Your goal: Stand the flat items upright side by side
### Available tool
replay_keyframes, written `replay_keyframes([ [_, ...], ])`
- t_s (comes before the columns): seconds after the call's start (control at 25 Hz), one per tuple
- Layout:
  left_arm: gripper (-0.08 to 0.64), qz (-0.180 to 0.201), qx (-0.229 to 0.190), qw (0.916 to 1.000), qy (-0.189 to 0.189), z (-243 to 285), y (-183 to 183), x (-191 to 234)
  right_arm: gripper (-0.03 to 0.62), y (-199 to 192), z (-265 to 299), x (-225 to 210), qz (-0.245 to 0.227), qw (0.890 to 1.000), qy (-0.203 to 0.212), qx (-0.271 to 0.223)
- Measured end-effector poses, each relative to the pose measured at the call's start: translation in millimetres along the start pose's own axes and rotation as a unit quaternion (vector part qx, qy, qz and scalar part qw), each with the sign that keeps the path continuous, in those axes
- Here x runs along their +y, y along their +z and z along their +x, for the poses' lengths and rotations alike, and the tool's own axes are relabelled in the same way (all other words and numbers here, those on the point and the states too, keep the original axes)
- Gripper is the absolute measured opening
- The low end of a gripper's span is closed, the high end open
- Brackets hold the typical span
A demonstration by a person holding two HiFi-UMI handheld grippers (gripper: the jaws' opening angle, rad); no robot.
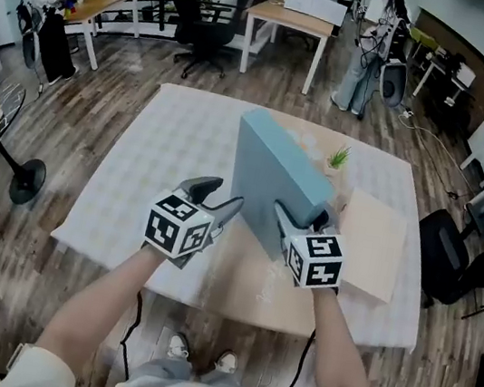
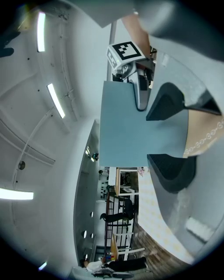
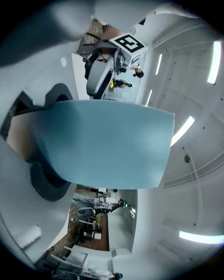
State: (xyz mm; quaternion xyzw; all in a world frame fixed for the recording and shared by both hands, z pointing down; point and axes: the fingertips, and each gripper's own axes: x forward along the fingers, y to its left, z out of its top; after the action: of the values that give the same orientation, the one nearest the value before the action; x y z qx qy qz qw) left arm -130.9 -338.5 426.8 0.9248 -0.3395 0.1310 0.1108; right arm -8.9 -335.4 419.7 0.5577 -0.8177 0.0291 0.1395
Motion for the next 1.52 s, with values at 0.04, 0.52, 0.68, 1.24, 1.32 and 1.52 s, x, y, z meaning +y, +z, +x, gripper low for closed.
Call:
replay_keyframes([
  [0.04, 0.239, 0.000, -0.001, 1.0000, -0.008, -2.1, -0.4, 1.0, 0.301, 1.3, -2.1, 1.5, 0.003, 1.000, -0.019, -0.003],
  [0.52, 0.239, 0.018, -0.001, 0.9968, -0.078, -25.0, -5.0, 15.1, 0.293, -0.3, -5.7, 30.4, 0.033, 0.970, -0.238, -0.029],
  [0.68, 0.239, 0.016, -0.004, 0.9961, -0.087, -30.1, -2.0, 28.4, 0.296, 10.1, 11.6, 35.7, 0.043, 0.957, -0.286, -0.027],
  [1.24, 0.239, 0.014, 0.008, 0.9961, -0.087, -38.1, -13.0, 52.6, 0.308, 30.5, 52.6, 49.2, 0.042, 0.940, -0.335, -0.038],
  [1.32, 0.239, 0.013, 0.007, 0.9959, -0.090, -37.5, -13.5, 50.0, 0.311, 26.3, 50.4, 47.8, 0.052, 0.940, -0.336, -0.037],
  [1.52, 0.239, 0.012, 0.007, 0.9955, -0.094, -39.8, -16.4, 41.8, 0.319, 17.3, 49.6, 50.1, 0.058, 0.947, -0.316, -0.022],
])
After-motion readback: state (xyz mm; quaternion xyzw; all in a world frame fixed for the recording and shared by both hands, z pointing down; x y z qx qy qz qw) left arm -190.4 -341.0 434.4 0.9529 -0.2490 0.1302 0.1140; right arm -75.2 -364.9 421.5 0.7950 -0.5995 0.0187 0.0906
